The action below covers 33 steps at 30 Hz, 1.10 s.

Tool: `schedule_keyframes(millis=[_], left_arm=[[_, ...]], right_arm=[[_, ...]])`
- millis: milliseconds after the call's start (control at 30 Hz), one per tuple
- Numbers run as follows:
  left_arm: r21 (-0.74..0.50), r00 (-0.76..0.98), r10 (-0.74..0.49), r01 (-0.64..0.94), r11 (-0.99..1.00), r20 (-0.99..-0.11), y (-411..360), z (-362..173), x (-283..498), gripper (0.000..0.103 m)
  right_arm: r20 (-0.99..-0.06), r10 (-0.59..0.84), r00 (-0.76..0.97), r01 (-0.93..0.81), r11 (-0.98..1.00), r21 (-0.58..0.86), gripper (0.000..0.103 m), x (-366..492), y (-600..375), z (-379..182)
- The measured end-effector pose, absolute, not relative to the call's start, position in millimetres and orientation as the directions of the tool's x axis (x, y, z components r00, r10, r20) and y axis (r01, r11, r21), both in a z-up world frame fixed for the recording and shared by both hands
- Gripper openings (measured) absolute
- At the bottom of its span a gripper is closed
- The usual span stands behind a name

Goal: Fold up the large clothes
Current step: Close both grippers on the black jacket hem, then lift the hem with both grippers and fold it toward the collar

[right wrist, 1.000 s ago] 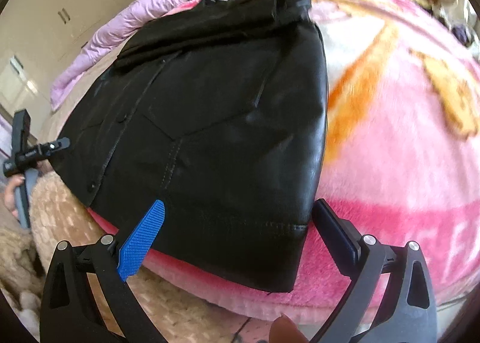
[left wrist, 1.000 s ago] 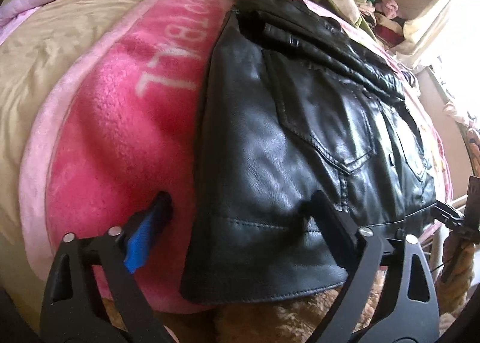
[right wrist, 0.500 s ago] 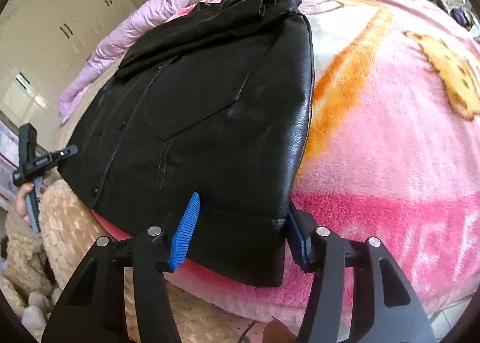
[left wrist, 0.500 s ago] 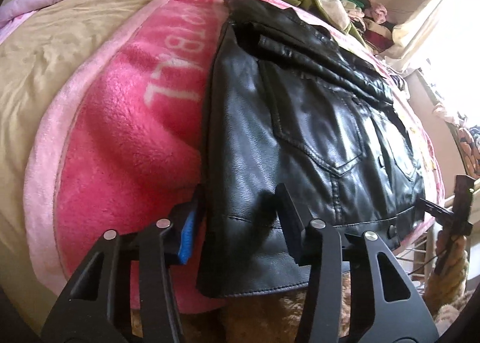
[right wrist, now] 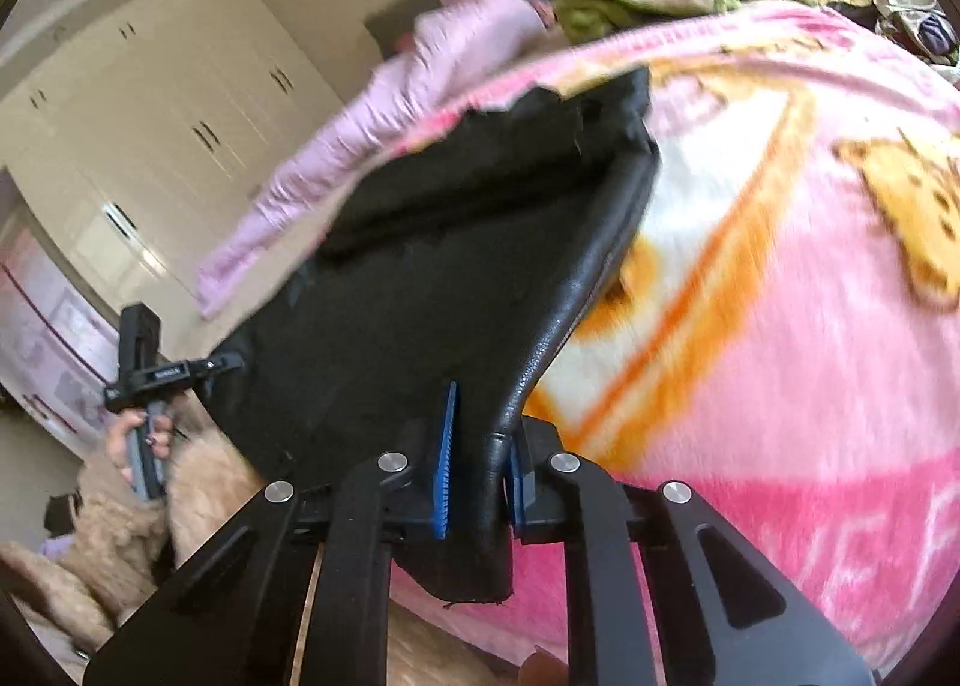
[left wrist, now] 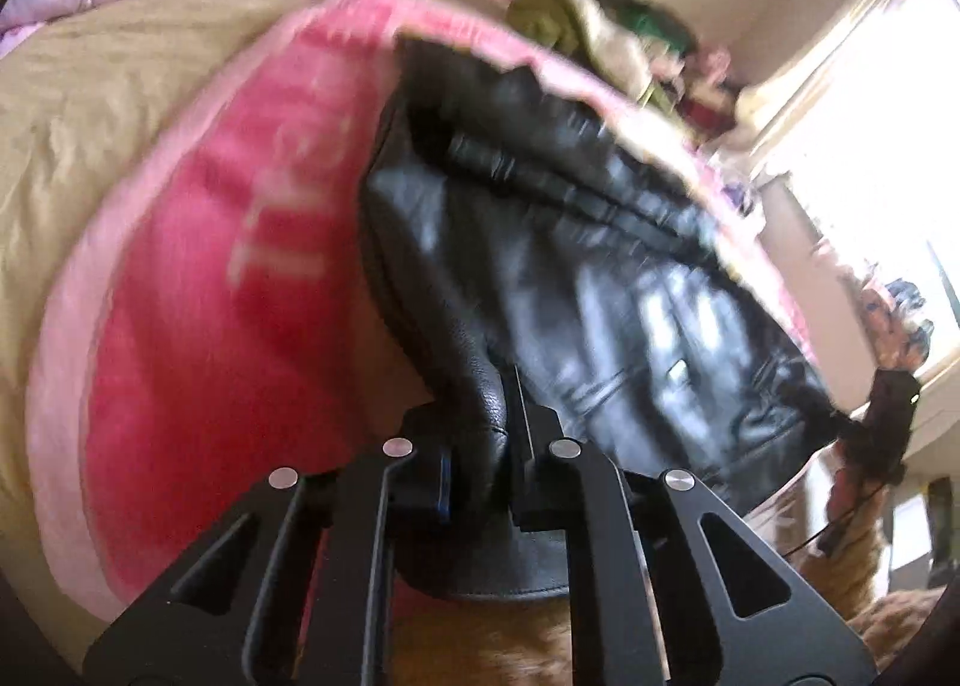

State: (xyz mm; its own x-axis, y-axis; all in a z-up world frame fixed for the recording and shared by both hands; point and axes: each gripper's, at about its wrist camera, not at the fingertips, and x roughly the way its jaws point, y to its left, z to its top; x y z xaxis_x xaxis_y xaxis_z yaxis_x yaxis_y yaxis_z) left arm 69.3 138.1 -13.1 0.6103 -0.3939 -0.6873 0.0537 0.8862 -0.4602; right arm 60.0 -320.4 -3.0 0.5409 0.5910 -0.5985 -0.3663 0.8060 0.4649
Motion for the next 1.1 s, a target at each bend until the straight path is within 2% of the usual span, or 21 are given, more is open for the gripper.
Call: schedule_keyframes(millis=[267, 467, 867, 1100], left_arm=[[-0.502, 0.719, -0.381, 0.051, 0.863, -0.582, 141, 41, 99, 0.006], [-0.550, 0.770, -0.360, 0.013, 0.835, -0.527, 148, 64, 127, 0.006], [-0.555, 0.812, -0.287, -0.054, 0.830, -0.509, 143, 82, 184, 0.007], [-0.578, 0.828, -0.258, -0.095, 0.810, -0.497, 148, 78, 209, 0.009]], right_arm=[[-0.467, 0.646, 0.604, -0.391, 0.751, 0.532, 0.011, 86, -330, 44], [-0.361, 0.709, 0.606, -0.349, 0.645, 0.680, 0.011, 121, -350, 60], [-0.331, 0.681, 0.654, -0.286, 0.627, 0.725, 0.011, 188, -350, 81], [-0.373, 0.629, 0.682, -0.223, 0.664, 0.713, 0.011, 228, -345, 80]])
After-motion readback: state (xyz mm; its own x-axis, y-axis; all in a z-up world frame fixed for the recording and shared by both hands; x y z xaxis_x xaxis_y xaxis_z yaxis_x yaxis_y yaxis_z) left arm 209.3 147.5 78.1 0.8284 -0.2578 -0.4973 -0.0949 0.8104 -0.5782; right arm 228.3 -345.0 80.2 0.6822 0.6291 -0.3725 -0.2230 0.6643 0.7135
